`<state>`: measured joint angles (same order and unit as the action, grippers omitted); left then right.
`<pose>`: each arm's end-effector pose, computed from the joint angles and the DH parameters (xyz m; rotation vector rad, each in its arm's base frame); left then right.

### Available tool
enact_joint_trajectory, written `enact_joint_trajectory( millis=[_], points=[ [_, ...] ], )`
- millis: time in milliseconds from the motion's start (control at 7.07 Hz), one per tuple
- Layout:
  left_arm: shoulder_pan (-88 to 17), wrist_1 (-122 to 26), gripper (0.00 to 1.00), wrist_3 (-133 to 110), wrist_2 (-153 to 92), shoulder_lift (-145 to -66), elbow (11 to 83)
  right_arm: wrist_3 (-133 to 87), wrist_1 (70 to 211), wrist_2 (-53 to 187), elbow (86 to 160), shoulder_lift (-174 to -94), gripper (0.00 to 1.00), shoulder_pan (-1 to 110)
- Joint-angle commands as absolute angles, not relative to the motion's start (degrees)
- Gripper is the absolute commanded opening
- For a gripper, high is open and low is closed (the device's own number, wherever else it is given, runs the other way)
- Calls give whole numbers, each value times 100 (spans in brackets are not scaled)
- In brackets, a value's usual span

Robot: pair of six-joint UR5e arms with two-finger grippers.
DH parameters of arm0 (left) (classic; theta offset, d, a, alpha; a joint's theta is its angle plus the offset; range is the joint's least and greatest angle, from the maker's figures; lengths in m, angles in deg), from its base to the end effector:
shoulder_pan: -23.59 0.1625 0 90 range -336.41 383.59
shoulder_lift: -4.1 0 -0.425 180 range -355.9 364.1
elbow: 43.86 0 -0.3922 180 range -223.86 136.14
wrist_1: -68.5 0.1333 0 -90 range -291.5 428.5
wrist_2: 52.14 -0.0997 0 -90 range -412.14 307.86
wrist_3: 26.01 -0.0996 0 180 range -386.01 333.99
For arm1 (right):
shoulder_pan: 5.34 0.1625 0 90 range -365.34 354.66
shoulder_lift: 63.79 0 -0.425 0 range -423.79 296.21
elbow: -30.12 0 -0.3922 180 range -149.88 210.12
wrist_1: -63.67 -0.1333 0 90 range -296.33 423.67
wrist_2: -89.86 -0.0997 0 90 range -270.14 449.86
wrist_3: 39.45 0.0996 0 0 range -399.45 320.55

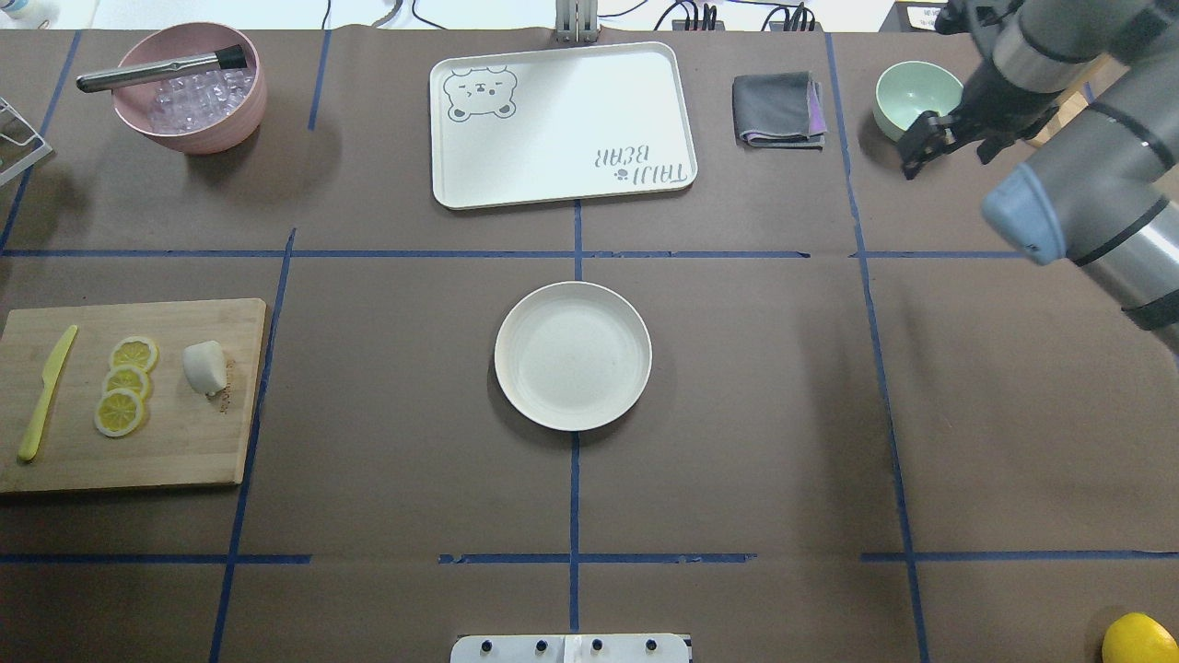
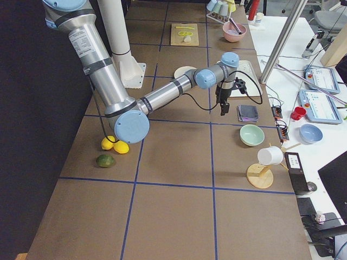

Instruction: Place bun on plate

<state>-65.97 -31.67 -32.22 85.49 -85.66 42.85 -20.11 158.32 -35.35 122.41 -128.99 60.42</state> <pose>-0.0559 -0.4969 0.6668 0.1509 0.8246 0.1574 -0.1979 -0.6244 0.4069 0.1271 -0.7048 -0.2022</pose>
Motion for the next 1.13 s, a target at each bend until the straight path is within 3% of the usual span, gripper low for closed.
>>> enact_joint_trajectory(
  millis=[0, 566, 849, 991],
  points=[
    [-6509, -3135, 100, -3033, 8593, -8634, 4289, -3841, 16114, -3740, 12171, -13469, 100, 7055],
    [-6098, -3230, 100, -2267, 8593, -8941, 4368, -5271, 16035, -4031, 12240, -15260, 100, 8436],
    [-5459, -3364, 100, -2145, 8594, -9011, 4813, -5133, 15704, -4039, 12503, -15851, 100, 8554],
    [-5037, -3433, 100, -926, 8541, -9021, 5130, -4949, 15658, -4074, 12592, -15888, 100, 8554]
  ],
)
